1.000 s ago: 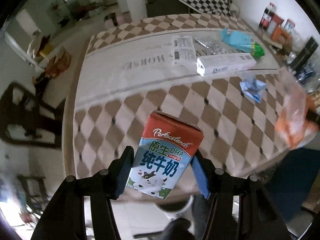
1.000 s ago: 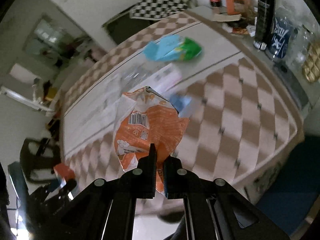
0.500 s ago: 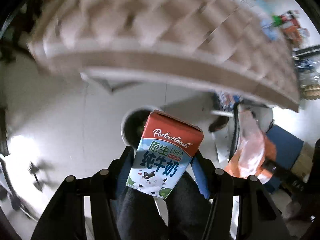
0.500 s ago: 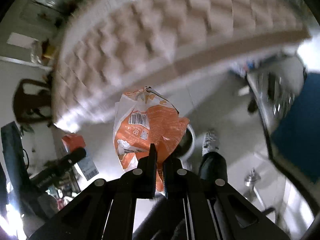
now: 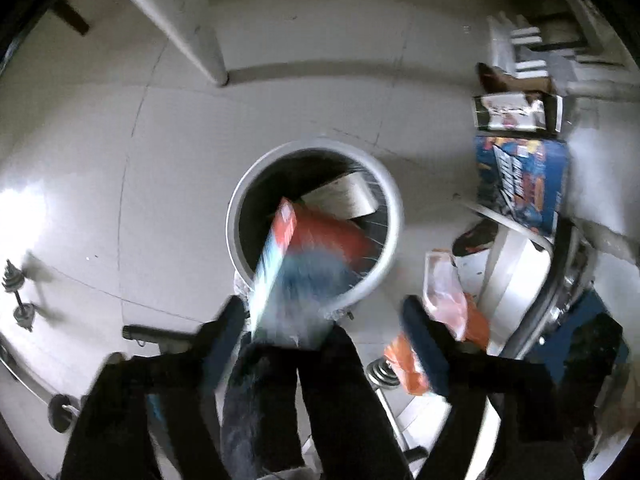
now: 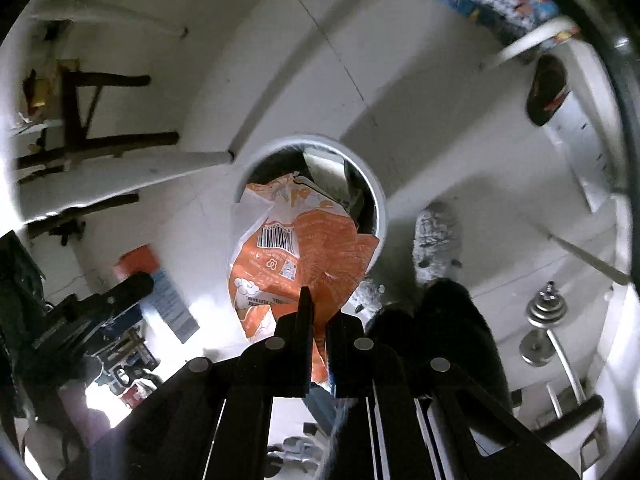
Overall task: Collect trash
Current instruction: 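Carry the carton and orange bag over the bin and release both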
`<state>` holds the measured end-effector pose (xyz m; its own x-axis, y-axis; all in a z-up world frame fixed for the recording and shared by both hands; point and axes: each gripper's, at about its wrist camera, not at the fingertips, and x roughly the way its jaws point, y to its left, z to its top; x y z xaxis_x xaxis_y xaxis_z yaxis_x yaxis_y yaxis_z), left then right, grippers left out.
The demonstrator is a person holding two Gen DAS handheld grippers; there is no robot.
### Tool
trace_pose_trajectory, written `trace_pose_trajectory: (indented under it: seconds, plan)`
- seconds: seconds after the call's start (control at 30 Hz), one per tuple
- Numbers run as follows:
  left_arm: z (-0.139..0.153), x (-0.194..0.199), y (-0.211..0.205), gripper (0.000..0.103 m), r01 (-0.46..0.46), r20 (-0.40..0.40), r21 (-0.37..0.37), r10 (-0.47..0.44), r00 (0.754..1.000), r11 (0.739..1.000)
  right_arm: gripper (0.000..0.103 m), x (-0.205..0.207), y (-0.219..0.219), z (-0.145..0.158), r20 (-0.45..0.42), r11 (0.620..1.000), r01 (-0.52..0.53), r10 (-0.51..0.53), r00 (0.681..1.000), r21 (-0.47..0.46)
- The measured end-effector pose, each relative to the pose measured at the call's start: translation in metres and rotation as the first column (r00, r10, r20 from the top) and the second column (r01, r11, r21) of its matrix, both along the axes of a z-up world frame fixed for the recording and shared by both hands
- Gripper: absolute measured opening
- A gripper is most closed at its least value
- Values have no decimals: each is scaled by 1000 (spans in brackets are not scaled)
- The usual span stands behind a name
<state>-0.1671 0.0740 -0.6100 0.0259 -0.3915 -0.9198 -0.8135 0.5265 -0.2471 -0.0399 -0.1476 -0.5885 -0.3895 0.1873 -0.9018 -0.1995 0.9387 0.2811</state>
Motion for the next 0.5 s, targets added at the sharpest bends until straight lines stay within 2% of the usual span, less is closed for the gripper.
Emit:
trace_pose_trajectory:
  seconds: [0.1,0.13,0.17,0.2,0.23,0.27,0.3,0.33,0.4,0.5]
  plan:
    - [-21,-12,4,92,-19,-27,-5,19,999,1000,7,-3,8,-47,-20,1000,-12,12,1000,-5]
    - [-25,-16,3,92,-15,-35,18,16,999,1000,8,-6,11,-63,-40,1000,-23,23,999,2]
    - [-20,-20,5,93,-7,-39,45,9,999,999,14,-8,16,-74,-57,999,-32,33,998,7]
    - [-18,-22,3,93,7,-48,88,-3,999,996,29,-12,20,-86,-68,999,-52,52,996,7]
    - [-15,-24,3,93,20,-53,117,-13,998,993,38,-14,22,-91,-68,998,-70,70,995,6]
    - [-11,-27,3,93,51,-68,173,-39,997,984,55,-17,25,-94,-53,995,-98,98,994,-6]
    - [-7,-28,1,93,83,-86,215,-66,994,973,67,-17,26,-96,-37,993,-121,120,992,-12]
    - [-4,-29,1,93,106,-97,239,-85,992,965,73,-18,27,-95,-21,989,-144,144,989,-17]
    - [3,-33,-1,93,129,-99,262,-106,989,956,98,-18,28,-91,8,982,-186,186,982,-30]
    - [16,-36,-5,93,146,-104,283,-121,987,948,101,-19,31,-78,66,963,-262,266,962,-71]
